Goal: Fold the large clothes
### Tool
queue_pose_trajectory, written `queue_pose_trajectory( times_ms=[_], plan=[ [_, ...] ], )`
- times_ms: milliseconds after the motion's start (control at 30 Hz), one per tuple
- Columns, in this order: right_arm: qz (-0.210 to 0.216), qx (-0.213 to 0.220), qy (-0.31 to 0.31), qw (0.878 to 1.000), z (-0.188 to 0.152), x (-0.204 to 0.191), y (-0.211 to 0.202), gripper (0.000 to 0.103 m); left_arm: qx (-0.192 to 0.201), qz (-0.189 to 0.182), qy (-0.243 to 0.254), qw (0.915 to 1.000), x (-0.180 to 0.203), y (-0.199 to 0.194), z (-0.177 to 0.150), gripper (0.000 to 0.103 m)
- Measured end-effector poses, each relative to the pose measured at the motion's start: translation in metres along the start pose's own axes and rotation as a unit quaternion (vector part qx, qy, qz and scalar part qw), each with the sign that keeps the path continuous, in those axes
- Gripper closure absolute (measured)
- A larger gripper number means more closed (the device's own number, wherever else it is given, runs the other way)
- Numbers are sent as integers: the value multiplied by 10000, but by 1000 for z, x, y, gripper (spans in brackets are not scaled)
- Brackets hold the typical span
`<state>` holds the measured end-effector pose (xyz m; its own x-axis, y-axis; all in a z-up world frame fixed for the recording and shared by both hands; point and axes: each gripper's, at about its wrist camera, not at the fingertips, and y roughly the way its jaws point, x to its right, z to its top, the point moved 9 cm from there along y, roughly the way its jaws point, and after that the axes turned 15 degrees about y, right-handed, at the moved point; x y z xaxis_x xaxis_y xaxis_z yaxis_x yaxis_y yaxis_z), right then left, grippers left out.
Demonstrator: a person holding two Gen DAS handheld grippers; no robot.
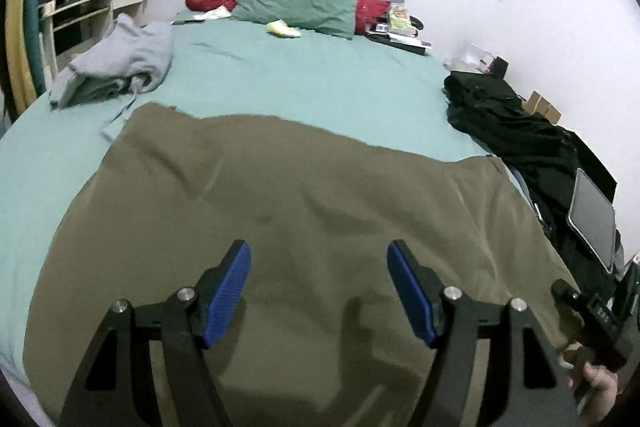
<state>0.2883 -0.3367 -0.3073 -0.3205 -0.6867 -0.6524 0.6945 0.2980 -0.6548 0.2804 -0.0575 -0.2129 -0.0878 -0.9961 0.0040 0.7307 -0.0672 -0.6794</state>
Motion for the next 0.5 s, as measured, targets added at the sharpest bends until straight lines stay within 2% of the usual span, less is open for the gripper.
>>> queue_pose_trajectory(
  times_ms=[100,133,167,300,367,500],
  plan=[
    [167,-205,-203,9994,-11,-15,12,12,0,-37,36,10000,3,18,10,32],
    [238,-219,-269,9991,-12,-19,15,4,-42,-101,-23,9999,3,26,13,32],
    [294,-220,-314,9988,-13,-23,18,0,-104,-180,-101,9997,3,36,14,32],
    [209,-212,-334,9990,-12,-29,25,0,-373,-338,-305,9983,2,70,12,32],
    [175,-213,-424,9987,-14,-32,26,0,-592,-220,-311,9975,0,89,5,32],
    [-36,-212,-686,9974,-11,-31,24,0,-764,-51,-117,9970,0,110,-9,32]
  ],
)
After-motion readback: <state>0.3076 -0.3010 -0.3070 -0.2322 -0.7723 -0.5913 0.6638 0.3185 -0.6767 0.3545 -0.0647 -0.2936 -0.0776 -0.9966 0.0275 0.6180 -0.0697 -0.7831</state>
